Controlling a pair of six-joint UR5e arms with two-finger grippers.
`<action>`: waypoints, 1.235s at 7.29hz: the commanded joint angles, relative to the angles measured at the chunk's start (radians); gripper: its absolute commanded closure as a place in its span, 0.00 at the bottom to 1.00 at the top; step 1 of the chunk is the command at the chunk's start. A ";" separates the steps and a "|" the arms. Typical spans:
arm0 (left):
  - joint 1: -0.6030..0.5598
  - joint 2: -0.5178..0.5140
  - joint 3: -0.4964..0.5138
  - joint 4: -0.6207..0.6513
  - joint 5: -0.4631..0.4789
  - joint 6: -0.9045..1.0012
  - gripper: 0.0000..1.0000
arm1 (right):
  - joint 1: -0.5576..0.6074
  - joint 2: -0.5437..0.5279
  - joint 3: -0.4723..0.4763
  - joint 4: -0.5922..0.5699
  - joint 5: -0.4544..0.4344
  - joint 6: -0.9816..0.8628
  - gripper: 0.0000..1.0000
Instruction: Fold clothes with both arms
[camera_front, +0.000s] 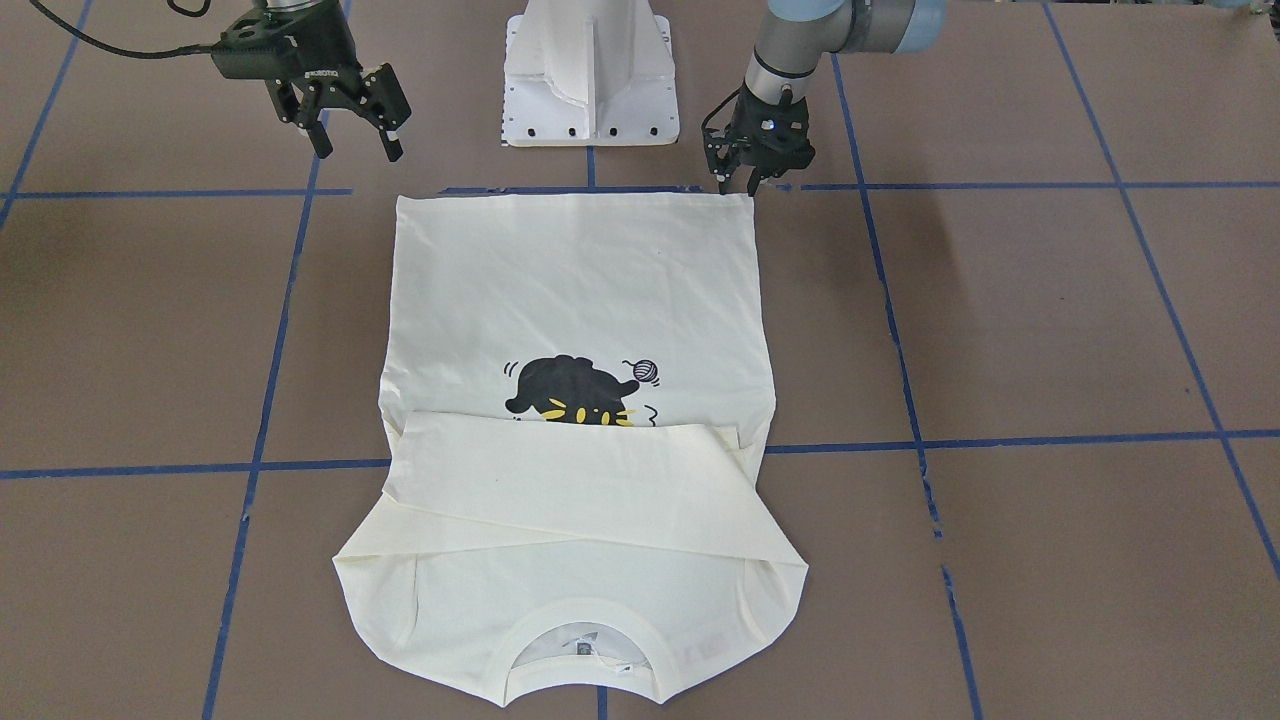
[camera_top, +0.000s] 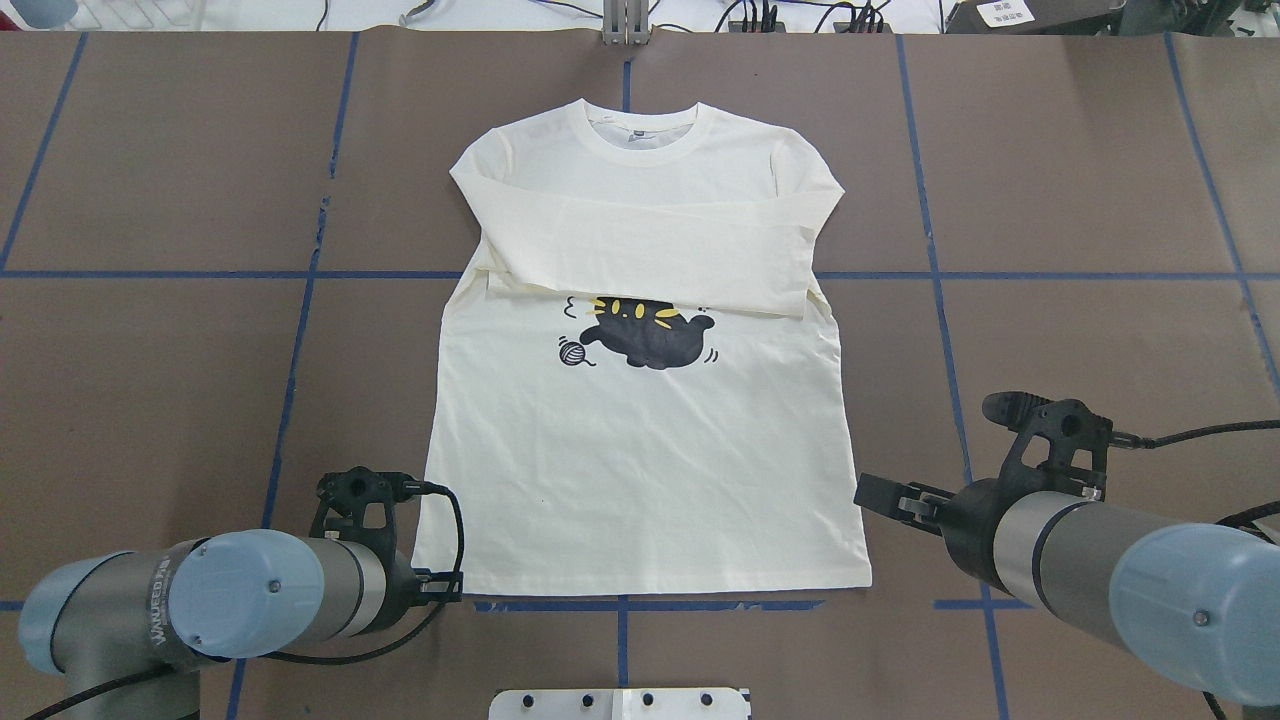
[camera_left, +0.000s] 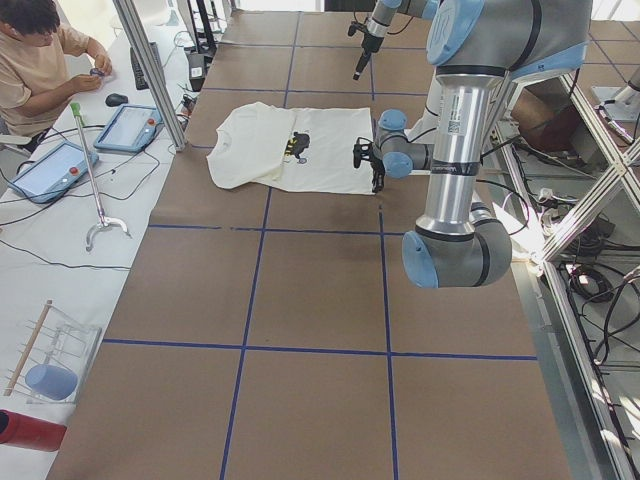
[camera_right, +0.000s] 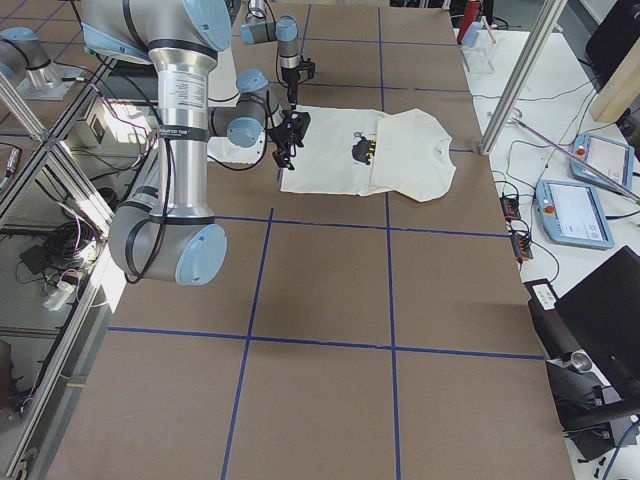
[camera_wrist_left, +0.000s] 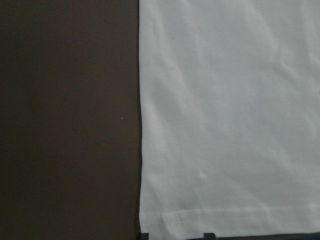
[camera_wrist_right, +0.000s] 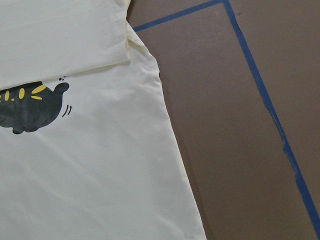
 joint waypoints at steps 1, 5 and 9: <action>-0.007 0.005 0.001 0.000 0.001 -0.019 0.52 | 0.000 0.000 -0.001 0.001 0.000 -0.001 0.00; -0.005 0.007 0.014 0.000 0.001 -0.037 0.52 | 0.000 -0.001 -0.003 0.001 0.000 -0.001 0.00; -0.002 0.007 0.012 0.000 0.001 -0.057 1.00 | 0.000 -0.001 -0.003 0.001 0.000 -0.001 0.00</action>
